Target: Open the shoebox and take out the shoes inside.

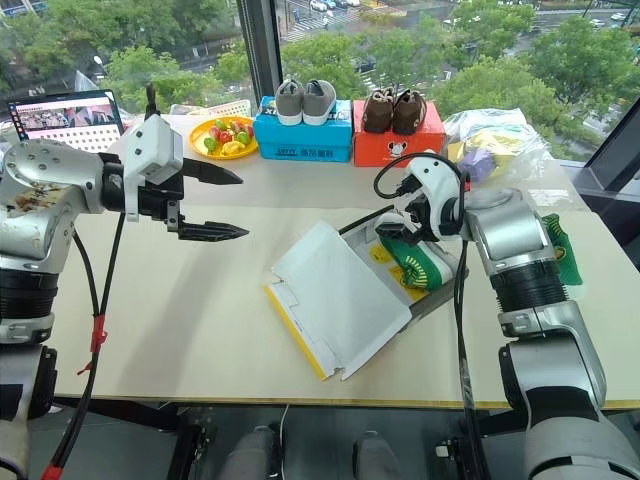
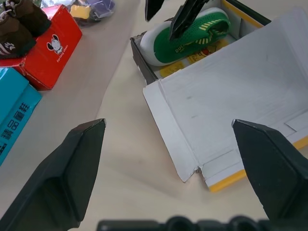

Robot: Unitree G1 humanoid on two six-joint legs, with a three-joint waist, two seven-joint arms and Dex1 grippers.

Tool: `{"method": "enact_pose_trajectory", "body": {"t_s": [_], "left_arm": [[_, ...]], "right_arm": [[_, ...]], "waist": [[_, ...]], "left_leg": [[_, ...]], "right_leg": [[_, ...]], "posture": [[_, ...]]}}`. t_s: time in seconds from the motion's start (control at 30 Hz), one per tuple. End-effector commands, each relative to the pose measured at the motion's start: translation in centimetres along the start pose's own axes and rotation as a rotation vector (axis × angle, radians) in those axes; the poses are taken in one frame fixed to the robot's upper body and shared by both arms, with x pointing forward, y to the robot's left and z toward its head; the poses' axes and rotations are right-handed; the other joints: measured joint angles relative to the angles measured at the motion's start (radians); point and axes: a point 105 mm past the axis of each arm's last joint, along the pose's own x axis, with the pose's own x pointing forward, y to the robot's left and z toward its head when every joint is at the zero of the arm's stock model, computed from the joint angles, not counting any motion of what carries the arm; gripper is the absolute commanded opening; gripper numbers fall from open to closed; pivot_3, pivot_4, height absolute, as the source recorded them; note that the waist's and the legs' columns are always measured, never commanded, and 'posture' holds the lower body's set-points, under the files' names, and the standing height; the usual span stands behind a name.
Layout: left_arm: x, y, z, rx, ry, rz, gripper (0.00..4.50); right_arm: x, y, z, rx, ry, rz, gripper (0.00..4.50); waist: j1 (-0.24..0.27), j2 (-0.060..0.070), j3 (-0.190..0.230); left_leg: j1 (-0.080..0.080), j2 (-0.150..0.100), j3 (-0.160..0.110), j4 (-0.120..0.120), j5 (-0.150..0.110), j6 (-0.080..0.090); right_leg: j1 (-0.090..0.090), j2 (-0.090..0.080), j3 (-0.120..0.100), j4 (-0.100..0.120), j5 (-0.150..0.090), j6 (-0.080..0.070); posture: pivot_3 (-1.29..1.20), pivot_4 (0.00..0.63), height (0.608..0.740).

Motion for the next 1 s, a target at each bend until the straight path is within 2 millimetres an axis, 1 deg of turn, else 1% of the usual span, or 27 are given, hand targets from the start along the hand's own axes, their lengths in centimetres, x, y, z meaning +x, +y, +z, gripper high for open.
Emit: {"method": "enact_pose_trajectory", "body": {"t_s": [0.03,0.17,0.3,0.4,0.57,0.6,0.67,0.7,0.73,0.83,0.87,0.93,1.0], "left_arm": [[-1.1,0.4,1.3,0.057,-0.006,0.041,4.5],[-1.5,0.4,1.2,0.054,0.003,0.052,4.5],[-1.5,0.3,1.2,0.053,0.004,0.055,4.5],[-1.5,0.2,1.2,0.051,0.003,0.057,4.5],[-1.5,0.3,1.2,0.051,0.002,0.059,4.5],[-1.5,0.3,1.2,0.051,0.002,0.059,4.5],[-1.5,0.3,1.2,0.05,0.002,0.061,4.5],[-1.5,0.3,1.2,0.049,0.002,0.061,4.5],[-1.5,0.3,1.2,0.049,0.002,0.062,4.5],[-1.5,0.4,1.1,0.049,0.003,0.063,4.5],[-1.5,0.3,1.2,0.049,0.002,0.063,4.5],[-1.5,0.4,1.2,0.049,0.002,0.063,4.5],[-1.5,0.4,1.2,0.05,0.002,0.064,4.5]], "right_arm": [[0.2,-1.0,1.1,-0.049,-0.036,-0.034,4.48],[0.5,-1.4,0.5,-0.049,-0.019,-0.038,4.48],[0.9,-1.0,-0.4,-0.043,0.003,-0.011,4.48],[1.2,-0.7,-0.9,-0.035,0.014,-0.001,3.72],[1.4,-0.7,-1.2,-0.043,0.028,-0.005,2.05],[1.4,-0.7,-1.2,-0.046,0.029,-0.008,1.65],[1.5,-0.8,-1.2,-0.048,0.028,-0.012,1.0],[1.5,-0.8,-1.1,-0.052,0.027,-0.019,0.75],[1.5,-0.9,-1.1,-0.054,0.026,-0.025,0.63],[1.5,-1.2,-0.8,-0.073,0.023,-0.047,0.57],[1.5,-1.2,-0.3,-0.065,-0.002,-0.048,0.57],[1.3,-0.5,1.4,-0.006,-0.087,-0.004,0.57],[0.8,1.1,4.4,0.183,-0.248,0.136,0.57]], "waist": [[0.0,0.0,0.0],[0.001,0.0,0.0],[0.001,0.0,0.0],[0.001,0.0,0.0],[-0.001,0.0,0.0],[-0.001,0.0,0.0],[-0.001,0.0,0.0],[-0.001,0.0,0.0],[-0.002,0.0,0.0],[-0.003,0.0,0.0],[-0.003,0.0,0.0],[-0.005,0.0,0.0],[-0.012,0.0,0.0]], "left_leg": [[0.0,0.0,0.0,0.0,0.0,0.0],[0.0,0.0,0.0,0.0,0.0,0.0],[0.0,0.0,0.0,0.0,0.0,0.0],[0.0,0.0,0.0,0.0,0.0,0.0],[0.0,0.0,0.0,0.0,0.0,0.0],[0.0,0.0,0.0,0.0,0.0,0.0],[0.0,0.0,0.0,0.0,0.0,0.0],[0.0,0.0,0.0,0.0,0.0,0.0],[0.0,0.0,0.0,0.0,0.0,0.0],[0.0,0.0,0.0,0.0,0.0,0.0],[0.0,0.0,0.0,0.0,0.0,0.0],[0.0,0.0,0.0,0.0,0.0,0.0],[0.0,0.0,0.0,0.0,0.0,0.0]], "right_leg": [[0.0,0.0,0.0,0.0,0.0,0.0],[0.0,0.0,0.0,0.0,0.0,0.0],[0.0,0.0,0.0,0.0,0.0,0.0],[0.0,0.0,0.0,0.0,0.0,0.0],[0.0,0.0,0.0,0.0,0.0,0.0],[0.0,0.0,0.0,0.0,0.0,0.0],[0.0,0.0,0.0,0.0,0.0,0.0],[0.0,0.0,0.0,0.0,0.0,0.0],[0.0,0.0,0.0,0.0,0.0,0.0],[0.0,0.0,0.0,0.0,0.0,0.0],[0.0,0.0,0.0,0.0,0.0,0.0],[0.0,0.0,0.0,0.0,0.0,0.0],[0.0,0.0,0.0,0.0,0.0,0.0]], "posture": [[0.0,0.15,0.739],[0.0,0.15,0.739],[0.0,0.15,0.739],[0.0,0.15,0.739],[0.0,0.15,0.739],[0.0,0.15,0.739],[0.0,0.15,0.739],[0.0,0.15,0.739],[0.0,0.15,0.739],[0.0,0.15,0.739],[0.0,0.15,0.739],[0.0,0.15,0.739],[0.0,0.15,0.739]]}}
